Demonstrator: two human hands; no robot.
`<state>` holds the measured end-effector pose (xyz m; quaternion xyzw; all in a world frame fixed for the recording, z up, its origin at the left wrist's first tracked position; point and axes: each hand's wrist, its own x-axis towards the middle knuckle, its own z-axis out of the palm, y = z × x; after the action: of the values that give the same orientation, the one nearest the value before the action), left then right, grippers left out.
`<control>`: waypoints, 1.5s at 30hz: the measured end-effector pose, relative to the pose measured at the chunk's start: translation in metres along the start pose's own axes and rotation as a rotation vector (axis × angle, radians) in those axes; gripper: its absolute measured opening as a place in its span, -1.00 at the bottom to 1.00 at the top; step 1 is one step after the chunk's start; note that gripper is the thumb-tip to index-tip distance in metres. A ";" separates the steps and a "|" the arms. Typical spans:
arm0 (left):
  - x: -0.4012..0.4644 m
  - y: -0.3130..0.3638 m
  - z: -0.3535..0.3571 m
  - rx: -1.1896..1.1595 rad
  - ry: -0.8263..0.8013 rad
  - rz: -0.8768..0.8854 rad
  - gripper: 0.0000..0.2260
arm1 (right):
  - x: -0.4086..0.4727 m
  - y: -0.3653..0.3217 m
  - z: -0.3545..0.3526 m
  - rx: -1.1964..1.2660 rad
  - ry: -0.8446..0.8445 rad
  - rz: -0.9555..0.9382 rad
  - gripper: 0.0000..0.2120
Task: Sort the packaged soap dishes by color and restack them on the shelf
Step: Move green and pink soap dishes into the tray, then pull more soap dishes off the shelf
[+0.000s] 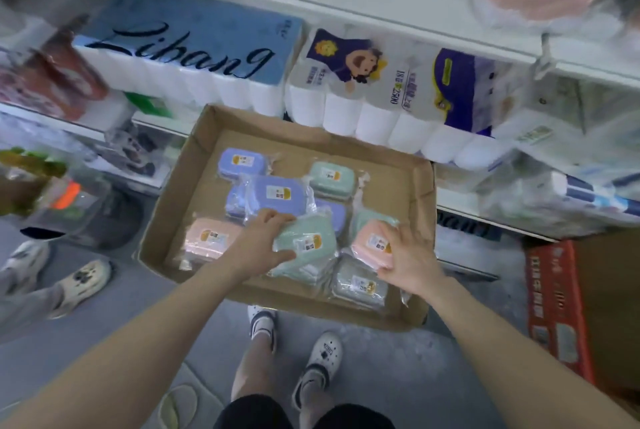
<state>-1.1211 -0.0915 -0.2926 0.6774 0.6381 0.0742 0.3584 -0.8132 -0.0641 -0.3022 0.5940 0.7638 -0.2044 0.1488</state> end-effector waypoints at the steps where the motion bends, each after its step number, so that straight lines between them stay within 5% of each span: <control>1: 0.005 -0.003 0.006 0.031 -0.016 0.003 -0.39 | 0.001 0.000 0.007 -0.009 -0.004 -0.009 -0.12; 7: 0.036 -0.010 0.027 0.323 0.146 -0.067 -0.56 | 0.011 -0.008 0.029 -0.049 -0.051 -0.078 -0.23; 11: 0.043 -0.003 0.024 0.378 0.076 -0.089 -0.57 | 0.014 -0.016 0.017 -0.046 0.005 -0.129 -0.38; 18: 0.034 0.025 -0.022 0.421 0.186 -0.004 -0.58 | 0.016 -0.035 -0.060 -0.084 0.327 -0.248 -0.44; 32: 0.073 0.103 -0.239 0.484 0.736 0.384 -0.64 | 0.034 -0.076 -0.291 -0.295 0.915 -0.357 -0.49; 45: 0.215 0.077 -0.378 0.569 0.640 0.320 -0.46 | 0.176 -0.119 -0.393 -0.213 0.668 -0.075 -0.34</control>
<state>-1.2318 0.2588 -0.0475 0.7820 0.5991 0.1558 -0.0731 -0.9665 0.2522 -0.0261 0.5807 0.8085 0.0768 -0.0559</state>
